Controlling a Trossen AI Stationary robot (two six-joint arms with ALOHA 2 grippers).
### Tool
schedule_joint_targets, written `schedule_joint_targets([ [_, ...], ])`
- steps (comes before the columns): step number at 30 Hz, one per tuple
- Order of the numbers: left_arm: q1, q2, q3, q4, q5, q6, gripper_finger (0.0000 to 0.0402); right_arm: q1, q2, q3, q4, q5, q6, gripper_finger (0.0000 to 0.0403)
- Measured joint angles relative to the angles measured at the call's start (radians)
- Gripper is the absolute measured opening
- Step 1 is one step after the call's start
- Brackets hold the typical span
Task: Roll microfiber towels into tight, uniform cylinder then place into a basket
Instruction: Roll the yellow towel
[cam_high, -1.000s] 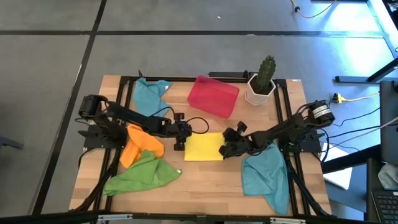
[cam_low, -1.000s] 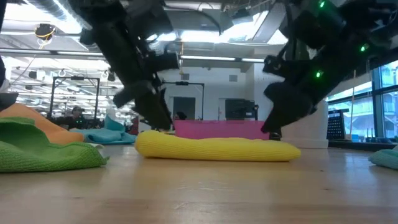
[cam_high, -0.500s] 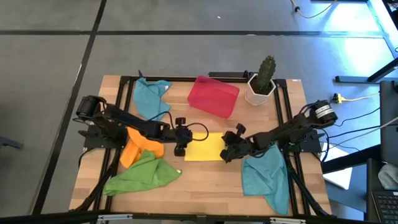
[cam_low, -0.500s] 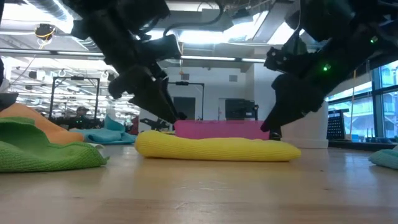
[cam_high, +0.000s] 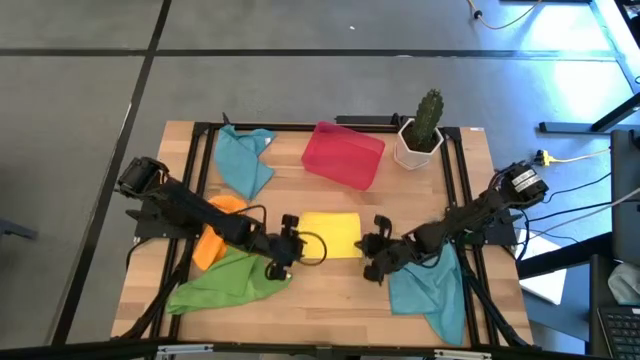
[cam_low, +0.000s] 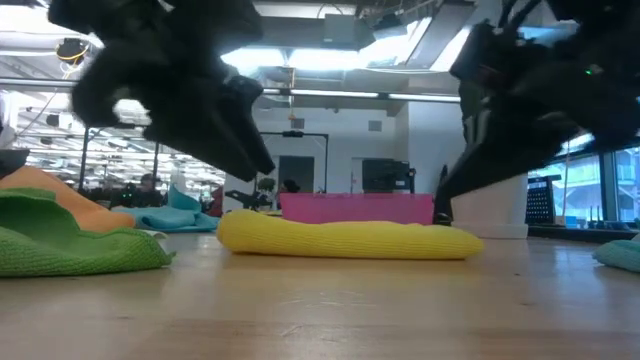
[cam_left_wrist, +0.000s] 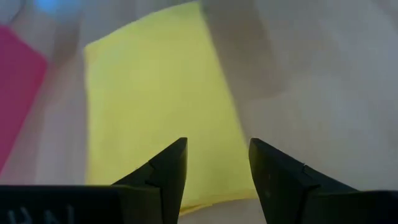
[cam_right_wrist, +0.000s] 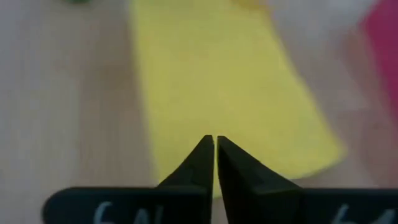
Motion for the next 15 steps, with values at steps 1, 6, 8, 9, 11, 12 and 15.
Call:
schedule_joint_targets([
  [1,-0.014,0.003,0.000,-0.006,-0.004,0.007,0.0163,0.011,0.005,0.000,-0.002,-0.006,-0.007,0.0039],
  [6,-0.075,0.015,-0.001,-0.002,-0.033,0.025,0.0170,0.052,0.019,0.000,0.001,0.005,-0.064,0.0095],
  [8,-0.085,0.015,-0.001,0.002,-0.033,0.027,0.0182,0.057,0.020,0.000,0.010,0.014,-0.096,0.0121],
  [9,-0.085,0.015,-0.001,0.002,-0.035,0.028,0.0190,0.057,0.021,0.000,0.008,0.015,-0.109,0.0133],
  [11,-0.084,0.015,-0.001,-0.001,-0.046,0.039,0.0205,0.056,0.030,0.000,0.012,0.013,-0.132,0.0154],
  [12,-0.084,0.015,-0.001,-0.001,-0.048,0.047,0.0212,0.056,0.036,0.000,0.009,0.012,-0.148,0.0163],
  [15,-0.082,0.031,0.000,0.004,-0.048,0.079,0.0231,0.057,0.057,0.000,0.014,-0.001,-0.187,0.0183],
])
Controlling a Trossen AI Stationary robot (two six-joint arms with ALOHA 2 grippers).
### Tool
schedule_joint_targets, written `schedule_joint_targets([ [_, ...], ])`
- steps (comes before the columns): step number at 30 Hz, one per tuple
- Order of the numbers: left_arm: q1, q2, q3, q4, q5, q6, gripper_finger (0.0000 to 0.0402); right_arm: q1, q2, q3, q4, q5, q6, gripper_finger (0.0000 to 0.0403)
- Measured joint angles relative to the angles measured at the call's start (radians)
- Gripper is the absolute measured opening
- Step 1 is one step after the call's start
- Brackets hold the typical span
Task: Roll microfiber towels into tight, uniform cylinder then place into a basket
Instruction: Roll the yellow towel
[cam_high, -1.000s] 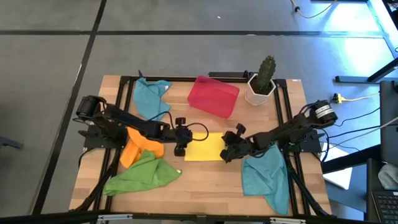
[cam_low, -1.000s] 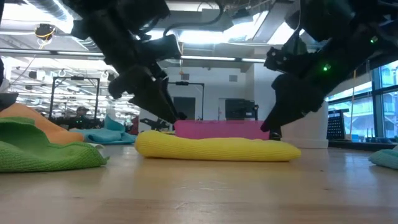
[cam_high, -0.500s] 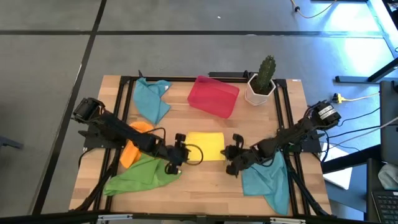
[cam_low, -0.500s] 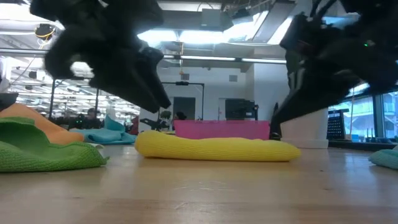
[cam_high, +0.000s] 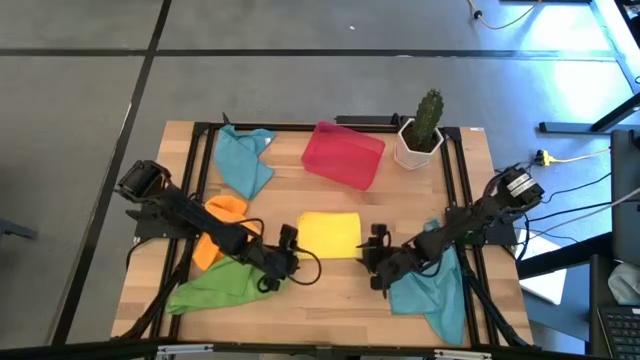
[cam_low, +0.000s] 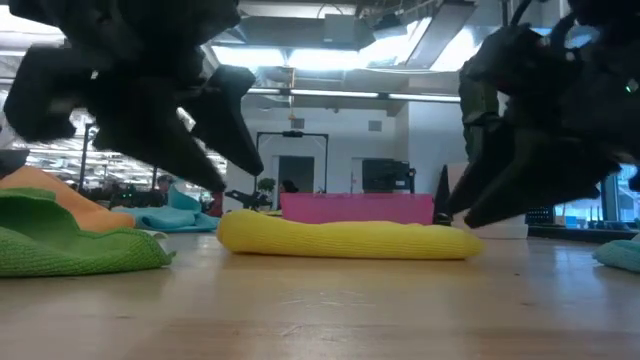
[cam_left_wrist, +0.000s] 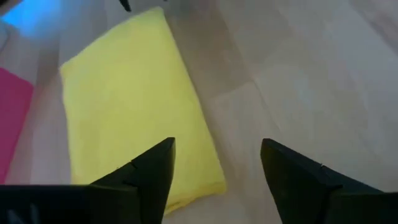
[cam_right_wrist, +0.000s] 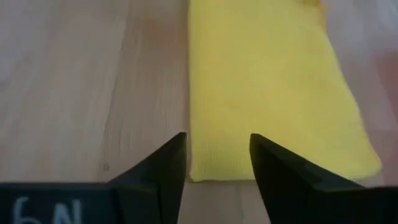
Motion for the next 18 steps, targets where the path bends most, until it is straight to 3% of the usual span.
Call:
schedule_joint_targets([
  [13,0.000,0.102,-0.001,-0.008,-0.092,0.172,0.0238,0.003,0.056,0.000,-0.013,-0.008,-0.161,0.0192],
  [18,-0.002,0.134,0.003,-0.005,-0.104,0.258,0.0237,0.014,0.069,0.001,-0.018,0.036,-0.228,0.0192],
])
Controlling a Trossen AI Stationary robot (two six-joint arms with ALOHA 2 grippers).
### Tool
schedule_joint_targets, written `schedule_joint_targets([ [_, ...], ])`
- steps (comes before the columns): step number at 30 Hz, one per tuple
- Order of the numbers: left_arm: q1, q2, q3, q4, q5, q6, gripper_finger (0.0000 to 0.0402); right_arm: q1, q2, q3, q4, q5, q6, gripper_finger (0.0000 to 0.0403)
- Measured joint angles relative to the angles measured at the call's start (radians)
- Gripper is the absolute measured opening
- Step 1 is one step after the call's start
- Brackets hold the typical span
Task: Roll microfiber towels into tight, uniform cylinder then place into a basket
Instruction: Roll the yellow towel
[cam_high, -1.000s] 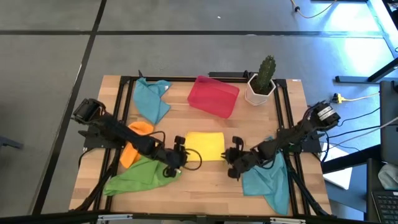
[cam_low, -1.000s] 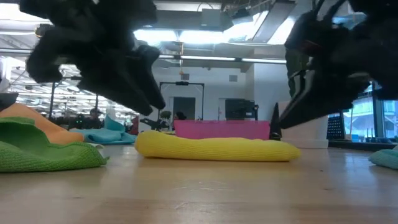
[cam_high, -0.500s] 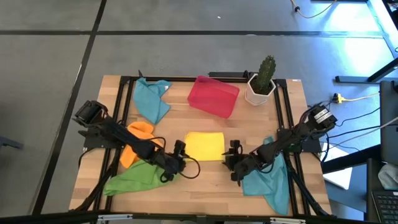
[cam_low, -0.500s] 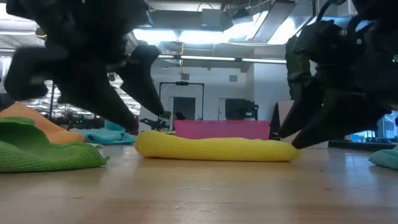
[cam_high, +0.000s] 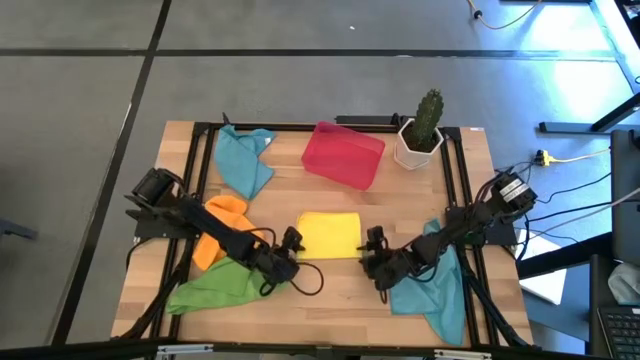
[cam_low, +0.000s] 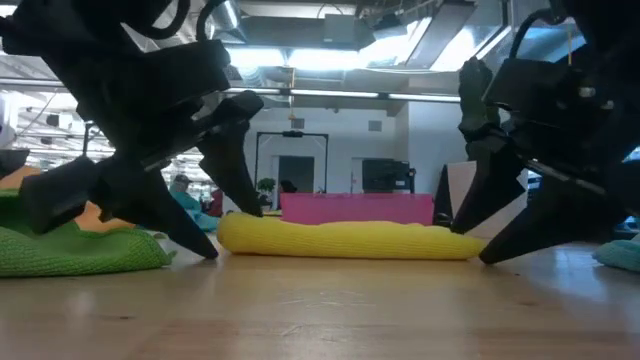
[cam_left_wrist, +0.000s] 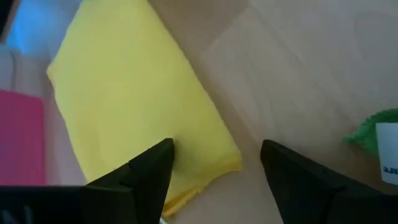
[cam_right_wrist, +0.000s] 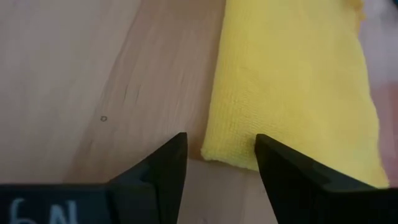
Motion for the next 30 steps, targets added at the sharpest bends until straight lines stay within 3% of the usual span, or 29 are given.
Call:
schedule_joint_targets([
  [12,0.000,0.024,0.000,0.005,-0.062,0.108,0.0225,0.015,0.039,0.002,0.011,0.058,-0.057,0.0156],
  [30,0.037,0.028,-0.005,-0.015,-0.068,0.109,0.0060,0.010,0.044,0.000,0.025,0.083,-0.090,0.0115],
])
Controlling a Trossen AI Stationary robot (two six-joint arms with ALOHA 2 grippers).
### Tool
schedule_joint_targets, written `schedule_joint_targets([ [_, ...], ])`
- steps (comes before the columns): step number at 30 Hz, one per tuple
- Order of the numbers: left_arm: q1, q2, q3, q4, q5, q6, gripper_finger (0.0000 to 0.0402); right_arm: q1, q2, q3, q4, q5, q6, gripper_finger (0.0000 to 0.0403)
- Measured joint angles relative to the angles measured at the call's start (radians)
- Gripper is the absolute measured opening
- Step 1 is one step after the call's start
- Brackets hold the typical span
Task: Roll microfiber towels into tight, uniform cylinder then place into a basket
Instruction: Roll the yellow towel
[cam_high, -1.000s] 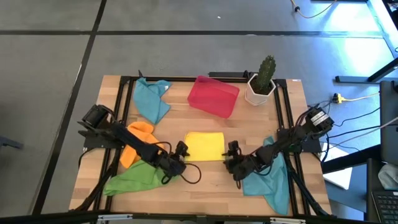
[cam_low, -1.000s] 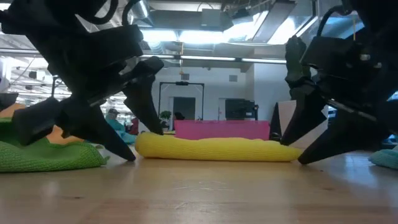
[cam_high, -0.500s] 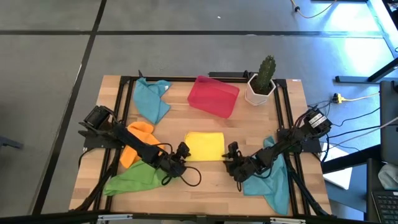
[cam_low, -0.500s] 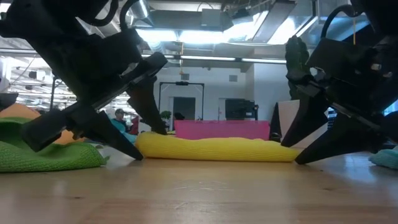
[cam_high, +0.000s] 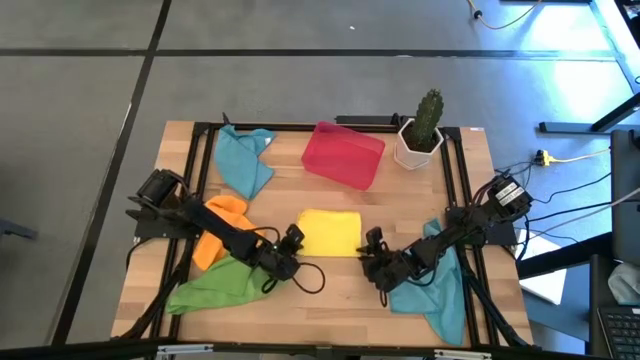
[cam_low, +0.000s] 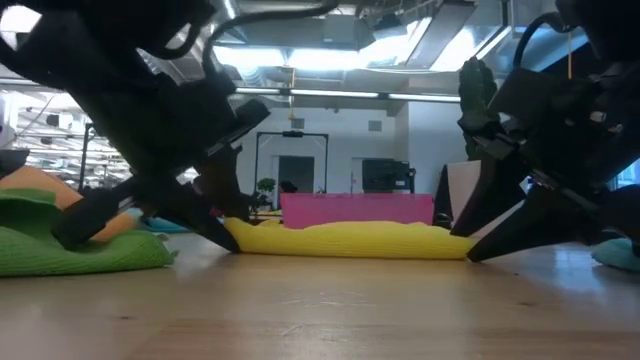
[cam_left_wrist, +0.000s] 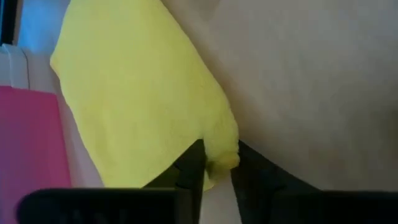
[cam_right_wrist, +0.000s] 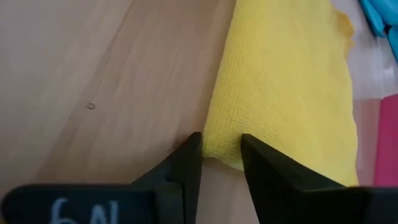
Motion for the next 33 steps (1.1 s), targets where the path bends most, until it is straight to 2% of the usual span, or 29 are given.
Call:
schedule_joint_targets([
  [6,0.024,0.000,-0.001,-0.001,0.031,-0.070,0.0005,0.000,0.000,0.000,0.000,0.005,0.000,0.0115],
  [17,0.027,-0.007,-0.001,0.002,0.063,-0.160,0.0000,0.017,0.002,0.040,0.008,0.041,-0.016,0.0115],
  [24,0.034,-0.071,0.000,0.019,0.193,-0.231,0.0000,0.045,0.000,0.119,-0.110,0.037,-0.009,0.0117],
  [28,0.037,-0.095,0.000,0.011,0.202,-0.239,0.0000,0.047,0.000,0.125,-0.144,0.025,0.028,0.0150],
  [33,0.053,-0.106,0.000,0.010,0.236,-0.244,0.0000,0.044,0.000,0.126,-0.147,0.024,0.060,0.0227],
])
